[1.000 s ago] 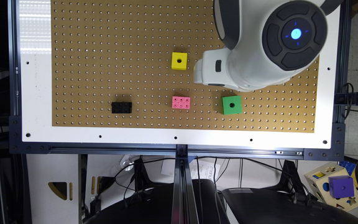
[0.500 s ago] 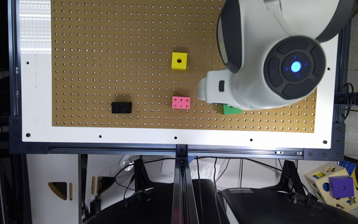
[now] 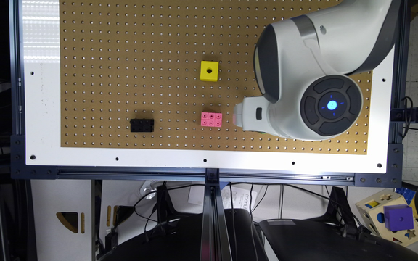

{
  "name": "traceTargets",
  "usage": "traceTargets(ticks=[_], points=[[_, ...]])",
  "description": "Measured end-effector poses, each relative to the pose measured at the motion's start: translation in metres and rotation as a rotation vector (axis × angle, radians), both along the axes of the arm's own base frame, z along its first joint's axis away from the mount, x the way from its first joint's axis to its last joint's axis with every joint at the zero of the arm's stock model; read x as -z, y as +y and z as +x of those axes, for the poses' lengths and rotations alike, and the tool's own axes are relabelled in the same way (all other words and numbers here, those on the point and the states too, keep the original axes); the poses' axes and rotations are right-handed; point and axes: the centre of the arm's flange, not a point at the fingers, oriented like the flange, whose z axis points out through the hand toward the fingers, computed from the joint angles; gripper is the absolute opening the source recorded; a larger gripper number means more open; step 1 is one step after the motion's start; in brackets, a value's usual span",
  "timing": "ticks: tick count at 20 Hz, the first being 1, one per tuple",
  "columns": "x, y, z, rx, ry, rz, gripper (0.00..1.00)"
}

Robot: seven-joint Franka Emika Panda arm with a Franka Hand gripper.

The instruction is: Pick up green block.

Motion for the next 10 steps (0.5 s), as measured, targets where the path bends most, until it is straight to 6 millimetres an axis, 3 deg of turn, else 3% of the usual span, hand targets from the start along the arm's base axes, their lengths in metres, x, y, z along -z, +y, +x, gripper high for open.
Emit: traceTargets(ticks=[4,10], points=[[0.014,0.015,-0.006,-0.012,0.014,0.010,1.00],[0.021,0.017,-0.007,-0.014,0.019,0.009,1.00]])
